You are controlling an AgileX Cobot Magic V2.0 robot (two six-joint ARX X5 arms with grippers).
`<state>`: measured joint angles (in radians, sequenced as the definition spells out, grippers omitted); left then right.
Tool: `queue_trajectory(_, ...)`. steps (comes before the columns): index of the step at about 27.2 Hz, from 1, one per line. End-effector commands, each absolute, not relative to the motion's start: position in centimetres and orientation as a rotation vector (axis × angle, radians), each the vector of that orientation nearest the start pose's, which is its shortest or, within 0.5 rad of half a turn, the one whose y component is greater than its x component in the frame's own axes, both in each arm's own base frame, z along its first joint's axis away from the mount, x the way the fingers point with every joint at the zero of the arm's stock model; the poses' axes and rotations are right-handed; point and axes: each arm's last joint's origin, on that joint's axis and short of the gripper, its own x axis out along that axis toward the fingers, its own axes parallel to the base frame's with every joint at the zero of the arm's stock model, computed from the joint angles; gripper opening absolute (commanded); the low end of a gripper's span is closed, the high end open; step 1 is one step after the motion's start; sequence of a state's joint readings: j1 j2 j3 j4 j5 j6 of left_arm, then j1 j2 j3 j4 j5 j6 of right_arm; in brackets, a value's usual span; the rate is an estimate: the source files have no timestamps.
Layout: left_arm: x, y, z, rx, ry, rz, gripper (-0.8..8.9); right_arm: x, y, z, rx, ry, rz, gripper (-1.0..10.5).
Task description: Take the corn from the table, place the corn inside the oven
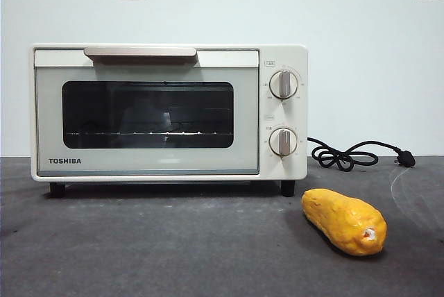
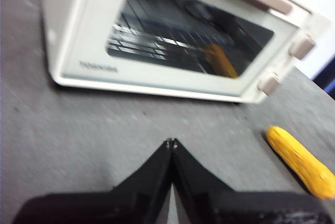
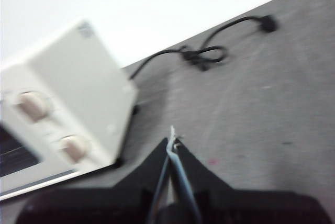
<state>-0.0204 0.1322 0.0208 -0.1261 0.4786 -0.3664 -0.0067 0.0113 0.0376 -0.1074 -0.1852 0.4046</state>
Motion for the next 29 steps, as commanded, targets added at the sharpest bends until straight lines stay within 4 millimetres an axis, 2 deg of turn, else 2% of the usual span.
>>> queue_trajectory(1,10.1,-1.6,15.6,-0.420,0.328,-0.469,-0.05,9.4,0.7,17.4,0.432,0.117,0.252,0.0)
queue_trajectory(6,10.6,-1.6,17.4,-0.408,0.346,-0.470,-0.05,9.3,1.2,18.6,0.420,0.139,0.408,0.0)
queue_trajectory(15,14.4,-3.1,24.9,-0.342,0.437,-0.648,-0.05,10.0,1.9,24.2,0.417,0.210,0.726,0.0)
queue_trajectory(22,16.1,-4.7,26.9,-0.256,0.542,-0.726,-0.05,12.0,2.3,26.8,0.379,0.356,0.826,0.0)
queue_trajectory(29,16.7,-5.9,28.4,-0.175,0.623,-0.695,-0.05,13.8,3.8,28.7,0.241,0.587,0.830,0.0)
